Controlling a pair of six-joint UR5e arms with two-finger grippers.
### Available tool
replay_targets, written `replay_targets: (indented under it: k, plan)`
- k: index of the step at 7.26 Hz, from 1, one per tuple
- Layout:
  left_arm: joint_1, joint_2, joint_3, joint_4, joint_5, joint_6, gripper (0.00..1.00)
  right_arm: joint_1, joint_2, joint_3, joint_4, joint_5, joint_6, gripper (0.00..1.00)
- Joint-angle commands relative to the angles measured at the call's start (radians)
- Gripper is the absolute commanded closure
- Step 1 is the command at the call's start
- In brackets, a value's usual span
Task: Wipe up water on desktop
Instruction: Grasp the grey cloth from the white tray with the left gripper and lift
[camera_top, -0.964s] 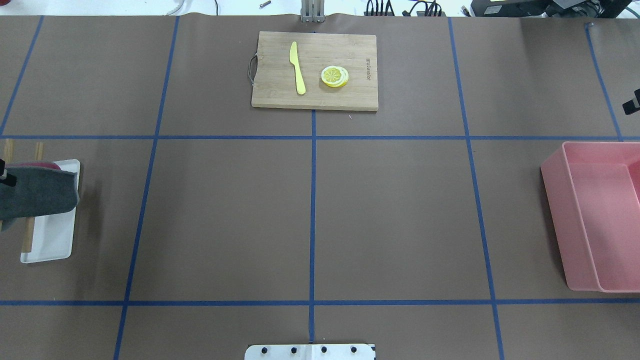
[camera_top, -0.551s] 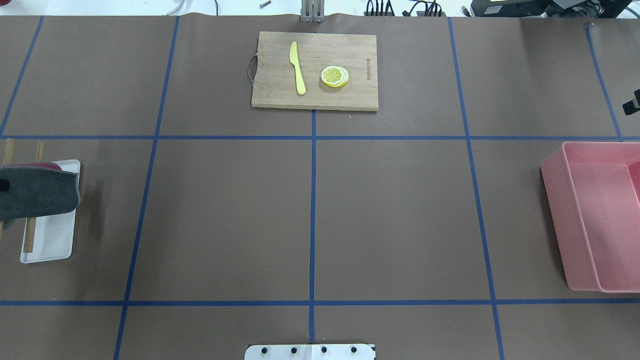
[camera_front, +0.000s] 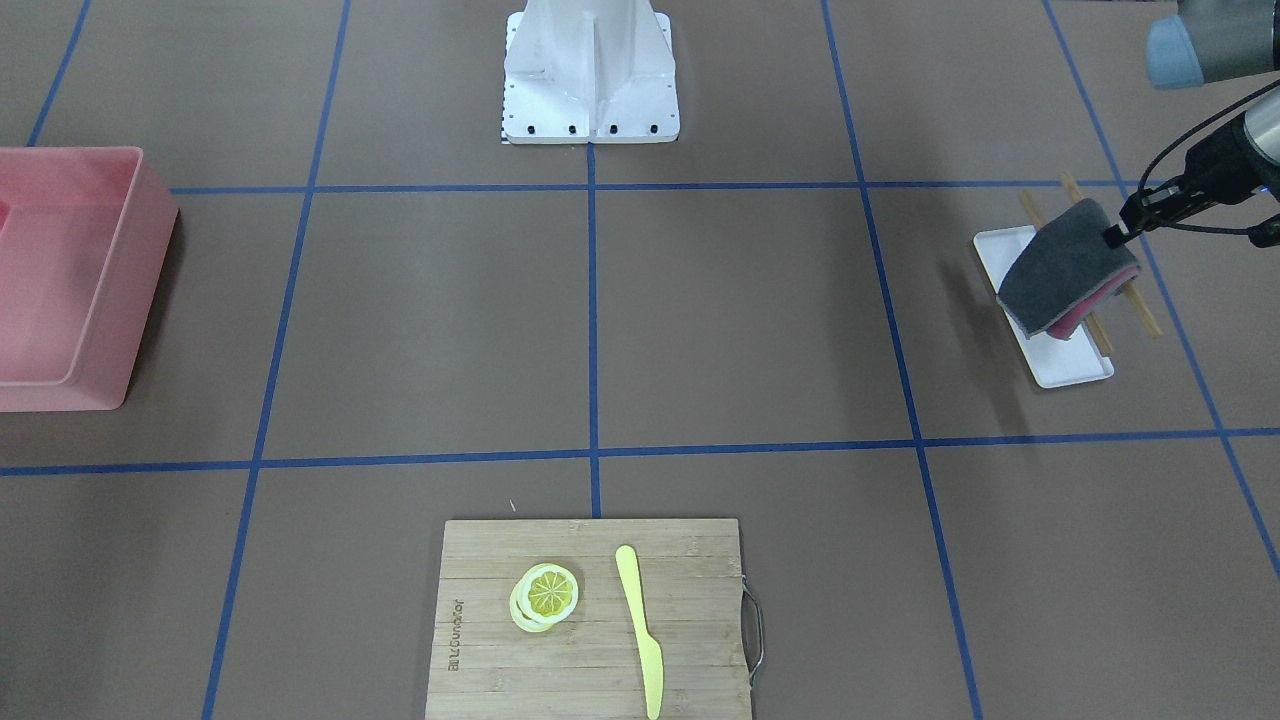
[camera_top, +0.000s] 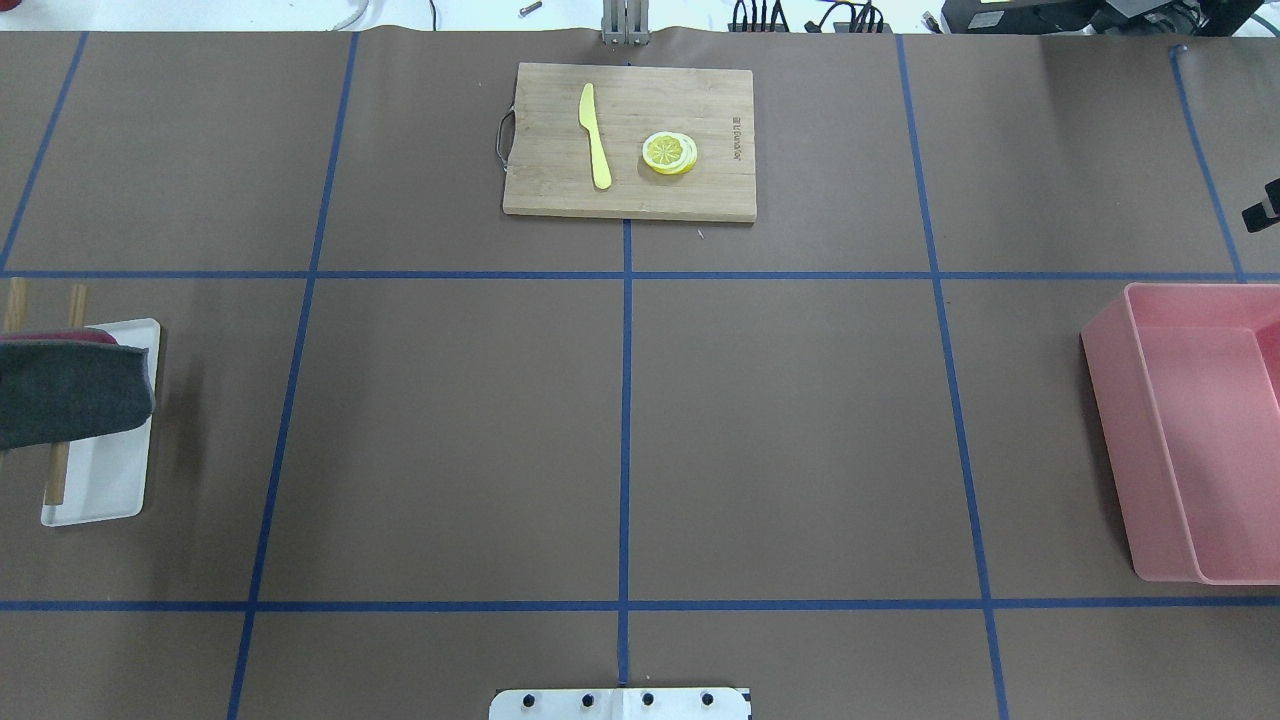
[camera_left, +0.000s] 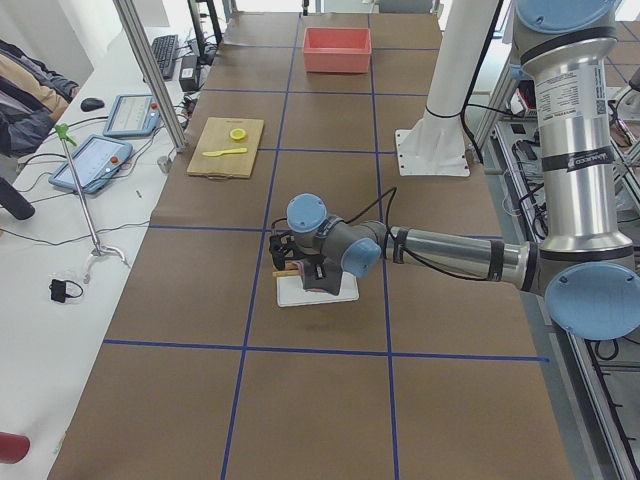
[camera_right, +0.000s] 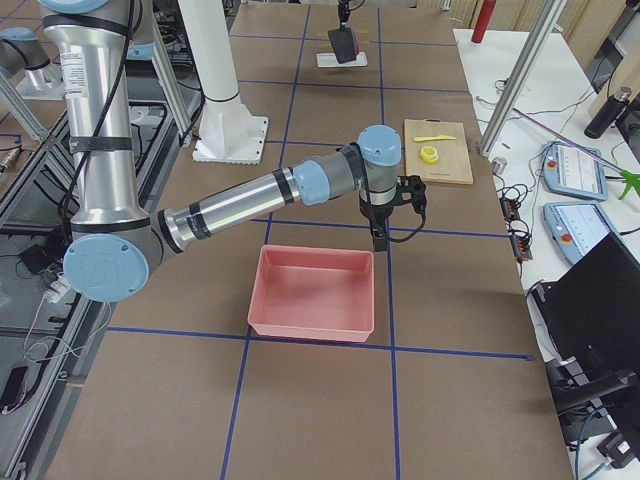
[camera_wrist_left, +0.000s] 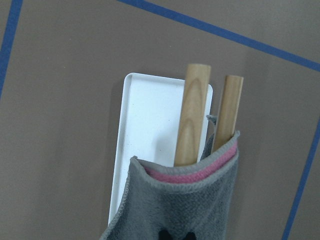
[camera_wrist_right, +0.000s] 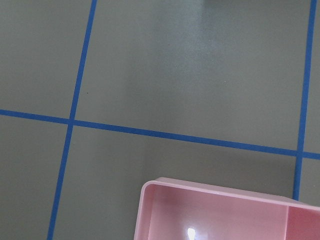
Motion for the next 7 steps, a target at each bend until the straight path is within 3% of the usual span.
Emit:
replay_targets:
  k: [1,2,4,5,6,7]
  plan:
    - [-0.002,0.007,-0.059,0.008,-0.058,-0.009,1.0,-0.008,0.008,0.0,0.0,0.0,0.008,0.0]
    - [-0.002,-0.026,-0.062,0.009,-0.162,-0.021,1.0,-0.033,0.021,0.014,0.002,0.002,0.038,0.0]
    - [-0.001,-0.31,0.002,0.011,-0.183,-0.299,1.0,-0.115,0.076,0.061,0.003,0.0,0.089,0.0]
    - [0.01,-0.445,0.057,0.011,-0.18,-0.398,1.0,-0.162,0.112,0.067,0.059,-0.005,0.156,0.0]
    - [0.034,-0.553,0.092,0.011,-0.175,-0.496,1.0,-0.242,0.138,0.07,0.172,-0.058,0.319,0.0]
    - [0.066,-0.626,0.112,0.011,-0.173,-0.558,1.0,-0.344,0.174,0.074,0.302,-0.183,0.491,0.0]
